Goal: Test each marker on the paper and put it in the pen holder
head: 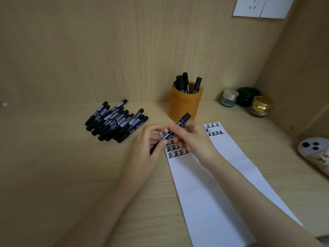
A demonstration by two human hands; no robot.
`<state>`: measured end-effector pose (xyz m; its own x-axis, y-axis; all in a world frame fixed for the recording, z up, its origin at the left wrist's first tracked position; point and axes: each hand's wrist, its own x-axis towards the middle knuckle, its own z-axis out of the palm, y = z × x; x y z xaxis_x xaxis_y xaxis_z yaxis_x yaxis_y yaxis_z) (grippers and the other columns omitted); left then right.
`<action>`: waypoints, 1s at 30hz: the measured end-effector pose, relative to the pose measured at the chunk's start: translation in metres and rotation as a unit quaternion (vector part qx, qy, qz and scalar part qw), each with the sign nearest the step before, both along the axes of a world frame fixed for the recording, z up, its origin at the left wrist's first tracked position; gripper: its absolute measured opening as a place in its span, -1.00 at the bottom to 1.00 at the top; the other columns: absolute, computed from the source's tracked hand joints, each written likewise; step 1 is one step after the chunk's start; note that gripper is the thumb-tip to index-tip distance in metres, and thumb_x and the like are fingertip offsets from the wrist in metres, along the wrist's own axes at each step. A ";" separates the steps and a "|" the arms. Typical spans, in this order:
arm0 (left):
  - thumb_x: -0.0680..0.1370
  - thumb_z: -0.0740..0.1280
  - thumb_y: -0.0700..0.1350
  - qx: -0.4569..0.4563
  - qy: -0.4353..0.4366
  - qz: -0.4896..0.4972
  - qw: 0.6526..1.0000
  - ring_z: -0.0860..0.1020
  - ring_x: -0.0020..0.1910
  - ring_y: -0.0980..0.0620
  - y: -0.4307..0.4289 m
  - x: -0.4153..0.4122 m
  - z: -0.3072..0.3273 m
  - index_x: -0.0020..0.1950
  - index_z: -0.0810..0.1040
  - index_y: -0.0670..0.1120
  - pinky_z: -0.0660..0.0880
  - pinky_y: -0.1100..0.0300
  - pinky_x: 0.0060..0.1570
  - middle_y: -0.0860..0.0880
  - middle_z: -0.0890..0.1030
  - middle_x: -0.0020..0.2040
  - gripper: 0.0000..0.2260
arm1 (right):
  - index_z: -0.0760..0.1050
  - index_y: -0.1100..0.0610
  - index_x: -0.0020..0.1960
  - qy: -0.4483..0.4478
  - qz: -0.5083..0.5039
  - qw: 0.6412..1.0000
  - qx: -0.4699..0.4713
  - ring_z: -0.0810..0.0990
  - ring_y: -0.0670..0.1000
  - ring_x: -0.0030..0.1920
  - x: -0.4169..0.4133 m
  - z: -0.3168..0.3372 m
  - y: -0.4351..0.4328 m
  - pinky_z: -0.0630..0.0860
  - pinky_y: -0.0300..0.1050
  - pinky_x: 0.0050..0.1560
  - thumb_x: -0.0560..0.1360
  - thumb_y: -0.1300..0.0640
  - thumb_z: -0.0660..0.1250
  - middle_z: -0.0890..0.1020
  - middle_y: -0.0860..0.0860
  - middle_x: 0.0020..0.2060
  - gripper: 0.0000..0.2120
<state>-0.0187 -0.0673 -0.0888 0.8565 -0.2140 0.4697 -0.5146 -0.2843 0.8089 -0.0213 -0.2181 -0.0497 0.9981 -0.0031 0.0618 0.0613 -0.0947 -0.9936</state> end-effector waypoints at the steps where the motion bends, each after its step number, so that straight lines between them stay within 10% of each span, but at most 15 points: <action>1: 0.56 0.29 -0.12 0.018 0.021 0.000 1.000 0.57 -0.07 0.21 0.001 0.000 -0.001 0.13 0.44 0.00 0.47 0.38 0.00 0.10 0.56 0.01 -0.85 | 0.50 0.16 -0.14 -0.011 -0.003 1.000 0.001 0.42 -0.09 -0.50 -0.001 0.000 0.000 0.32 -0.29 -0.50 0.55 0.10 0.34 0.51 -0.02 -0.46 -0.85; 8: 0.63 0.11 -0.04 0.096 0.057 -0.044 0.993 0.35 -0.45 0.22 -0.001 -0.004 0.001 -0.10 0.43 -0.03 0.26 0.35 -0.40 0.15 0.41 -0.46 -0.82 | 0.47 0.29 -0.02 -0.044 0.010 0.999 -0.005 0.43 -0.08 -0.47 -0.008 -0.004 -0.004 0.33 -0.27 -0.46 0.57 0.13 0.30 0.50 0.02 -0.42 -0.81; 30: 0.53 0.28 0.09 0.054 0.109 -0.066 0.990 0.31 -0.51 0.21 -0.004 -0.015 0.006 -0.05 0.45 0.04 0.22 0.36 -0.45 0.08 0.47 -0.47 -0.86 | 0.46 0.19 -0.15 -0.060 -0.060 0.991 0.102 0.39 -0.05 -0.52 -0.023 -0.009 -0.022 0.30 -0.22 -0.49 0.52 0.06 0.30 0.50 0.01 -0.50 -0.81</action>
<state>-0.0335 -0.0714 -0.0828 0.8966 -0.3692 0.2447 -0.3692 -0.3178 0.8733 -0.0441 -0.2402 -0.0592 0.9751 -0.1466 0.1663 0.1811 0.0937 -0.9790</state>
